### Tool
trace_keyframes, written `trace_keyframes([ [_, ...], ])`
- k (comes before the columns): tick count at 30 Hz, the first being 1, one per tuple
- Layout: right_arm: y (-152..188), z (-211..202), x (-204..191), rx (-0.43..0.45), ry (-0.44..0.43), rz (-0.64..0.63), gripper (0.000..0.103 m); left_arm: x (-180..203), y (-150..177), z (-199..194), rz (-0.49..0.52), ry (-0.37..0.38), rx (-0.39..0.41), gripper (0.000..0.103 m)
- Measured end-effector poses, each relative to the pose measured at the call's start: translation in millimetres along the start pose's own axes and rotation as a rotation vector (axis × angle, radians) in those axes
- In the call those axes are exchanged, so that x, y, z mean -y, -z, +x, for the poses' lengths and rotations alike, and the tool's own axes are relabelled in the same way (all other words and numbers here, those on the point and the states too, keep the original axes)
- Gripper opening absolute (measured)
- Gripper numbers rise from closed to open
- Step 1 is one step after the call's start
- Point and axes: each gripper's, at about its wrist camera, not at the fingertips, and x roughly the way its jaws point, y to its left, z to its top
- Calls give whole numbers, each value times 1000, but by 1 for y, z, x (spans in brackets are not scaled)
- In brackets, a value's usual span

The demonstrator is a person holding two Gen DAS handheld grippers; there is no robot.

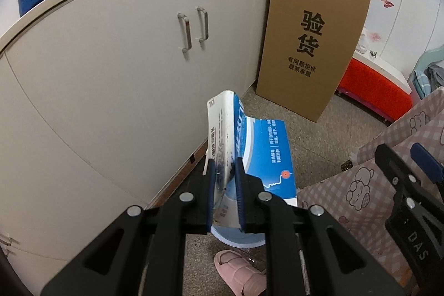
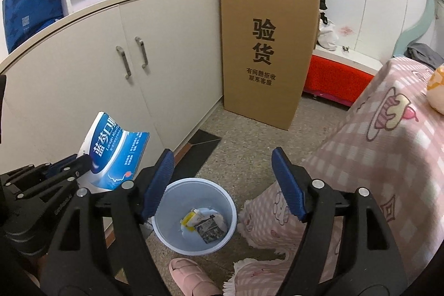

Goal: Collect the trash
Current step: 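Carry both items to the wastebasket and release them inside, then grasp the plastic bread bag with the left gripper while the right gripper grasps the yellow bag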

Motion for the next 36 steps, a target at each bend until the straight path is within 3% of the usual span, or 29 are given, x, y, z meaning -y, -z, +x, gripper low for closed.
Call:
trace_keyframes([
  [9, 1, 4, 16, -5, 4, 54, 73, 19, -16, 14, 27, -8, 0, 15],
  [11, 1, 5, 19, -8, 8, 64, 73, 21, -21, 20, 23, -8, -5, 22],
  [12, 1, 5, 21, -7, 11, 67, 74, 23, -23, 23, 26, -7, -16, 29],
  [14, 1, 4, 22, -4, 13, 73, 74, 24, -26, 30, 29, -28, -38, 72],
  [15, 1, 4, 23, -4, 12, 76, 74, 24, -26, 31, 29, -34, -41, 76],
  [26, -3, -14, 17, 16, -21, 66, 74, 12, -13, 1, 16, -44, -18, 76],
  [36, -21, -91, 22, 108, -108, 109, 74, -5, -13, -91, -36, 2, 108, 80],
])
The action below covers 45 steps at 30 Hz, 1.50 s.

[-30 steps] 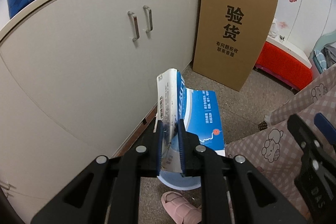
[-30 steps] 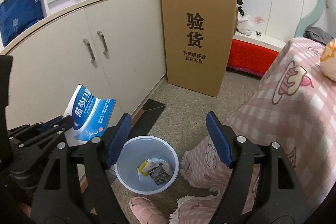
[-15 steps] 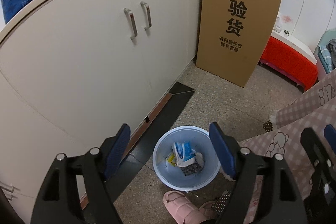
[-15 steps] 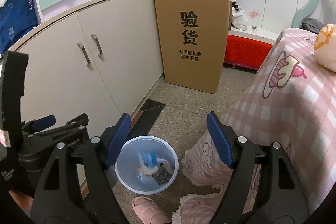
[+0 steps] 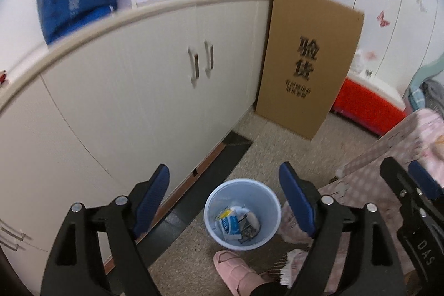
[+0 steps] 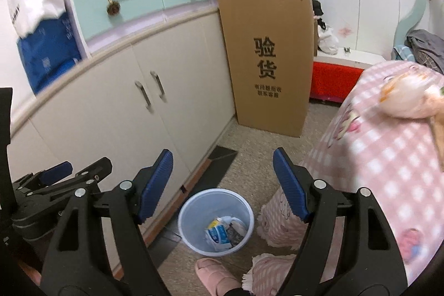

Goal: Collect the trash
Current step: 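Grasp the plastic bread bag with the left gripper while the right gripper grasps the yellow bag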

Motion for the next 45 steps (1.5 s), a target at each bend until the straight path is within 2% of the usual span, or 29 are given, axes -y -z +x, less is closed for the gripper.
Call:
trace_keyframes([
  [7, -23, -69, 32, 90, 24, 47, 76, 33, -8, -66, 14, 99, 86, 84],
  [16, -31, -135, 133, 136, 176, 141, 78, 138, 1, -106, 183, 247, 104, 85],
  [20, -27, -163, 189, 154, 290, 198, 79, 185, 2, -106, 275, 308, 103, 86],
  [26, -13, -188, 258, 153, 408, 309, 81, 252, 4, -96, 416, 389, 130, 87],
  [29, -3, -194, 288, 140, 448, 368, 81, 279, 5, -79, 480, 360, 155, 87],
  [31, 4, -196, 305, 131, 464, 405, 82, 291, 8, -67, 512, 353, 144, 87],
  [34, 10, -191, 316, 106, 464, 435, 82, 300, 7, -54, 528, 384, 133, 87],
  [40, 13, -172, 340, 53, 429, 509, 82, 314, 7, -46, 547, 440, 136, 86],
  [42, 15, -166, 345, 30, 406, 533, 82, 318, 7, -46, 562, 440, 139, 72],
  [44, 16, -162, 350, 18, 380, 562, 82, 323, 8, -42, 572, 449, 110, 48],
  [45, 17, -161, 351, 13, 376, 566, 75, 323, 8, -41, 569, 463, 92, 42],
])
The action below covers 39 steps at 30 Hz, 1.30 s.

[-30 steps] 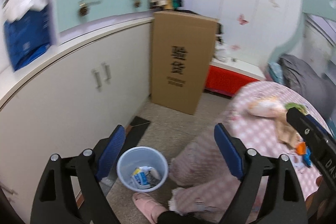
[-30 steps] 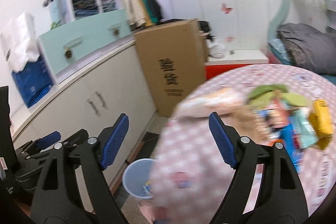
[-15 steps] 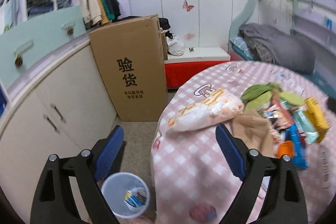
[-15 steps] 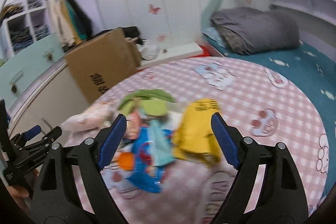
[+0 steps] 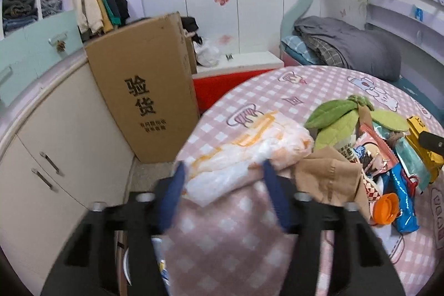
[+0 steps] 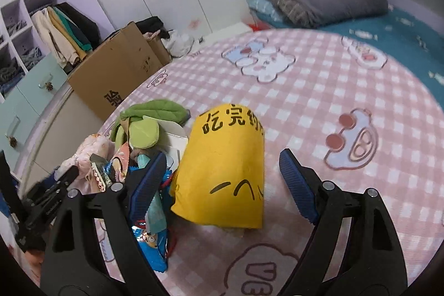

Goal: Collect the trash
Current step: 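Grasp the plastic bread bag with the left gripper while the right gripper grasps the yellow bag, then carry both bags to the wastebasket and open both grippers over it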

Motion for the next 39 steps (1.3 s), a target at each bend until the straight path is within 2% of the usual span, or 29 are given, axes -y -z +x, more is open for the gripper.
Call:
trace_keyframes([
  [1, 0, 1, 0, -11, -3, -2, 58, 0, 0, 0, -2, 8, -3, 25],
  [4, 0, 3, 1, -23, -1, -10, 41, -4, 3, -9, -36, 43, 23, 17],
  [7, 0, -7, 2, 23, 20, -22, 34, -9, 4, -24, -73, 71, 70, 13],
  [13, -4, -48, -5, 174, 94, -69, 33, -22, 6, -60, -133, 72, 141, 12],
  [15, -5, -59, -10, 199, 97, -87, 33, -30, 7, -73, -161, 65, 155, 12],
  [18, -5, -74, -26, 221, 70, -120, 33, -43, 11, -89, -204, 59, 169, 12],
  [22, 5, -87, -63, 226, 9, -185, 33, -67, 21, -107, -265, 10, 165, 12],
  [29, 36, -79, -141, 160, -137, -290, 33, -121, 48, -121, -367, -106, 94, 12],
  [34, 74, -53, -204, 69, -237, -376, 33, -163, 79, -125, -421, -186, 38, 12],
  [39, 118, -17, -261, -26, -311, -460, 33, -196, 113, -121, -469, -229, -20, 12],
])
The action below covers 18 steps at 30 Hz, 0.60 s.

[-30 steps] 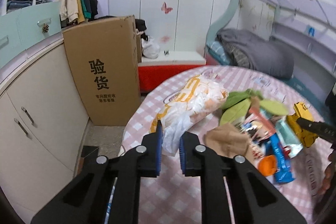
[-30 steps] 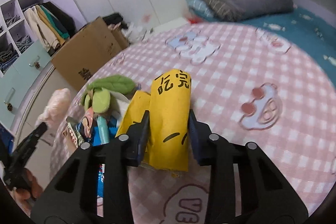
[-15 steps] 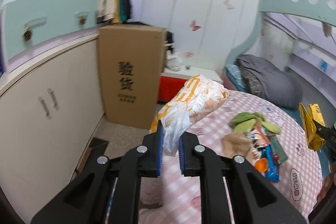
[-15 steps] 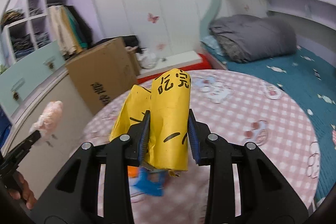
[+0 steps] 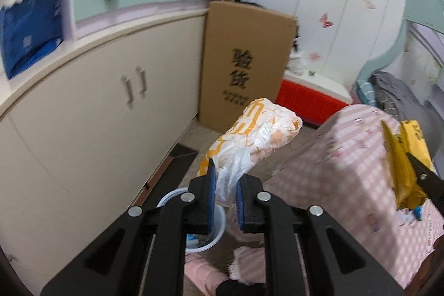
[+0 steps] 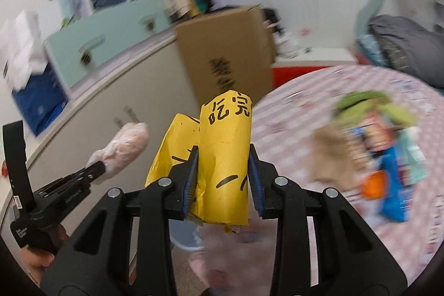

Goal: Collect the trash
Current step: 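Carry both bags to the wastebasket and open both grippers over it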

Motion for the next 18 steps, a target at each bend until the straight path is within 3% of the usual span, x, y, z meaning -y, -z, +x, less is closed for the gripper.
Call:
trace_keyframes([
  [9, 33, 83, -77, -126, -95, -112, 33, -63, 27, 50, -58, -108, -109, 12],
  [18, 58, 147, -90, -198, -79, -116, 33, -89, 40, 110, -81, -160, -198, 12],
])
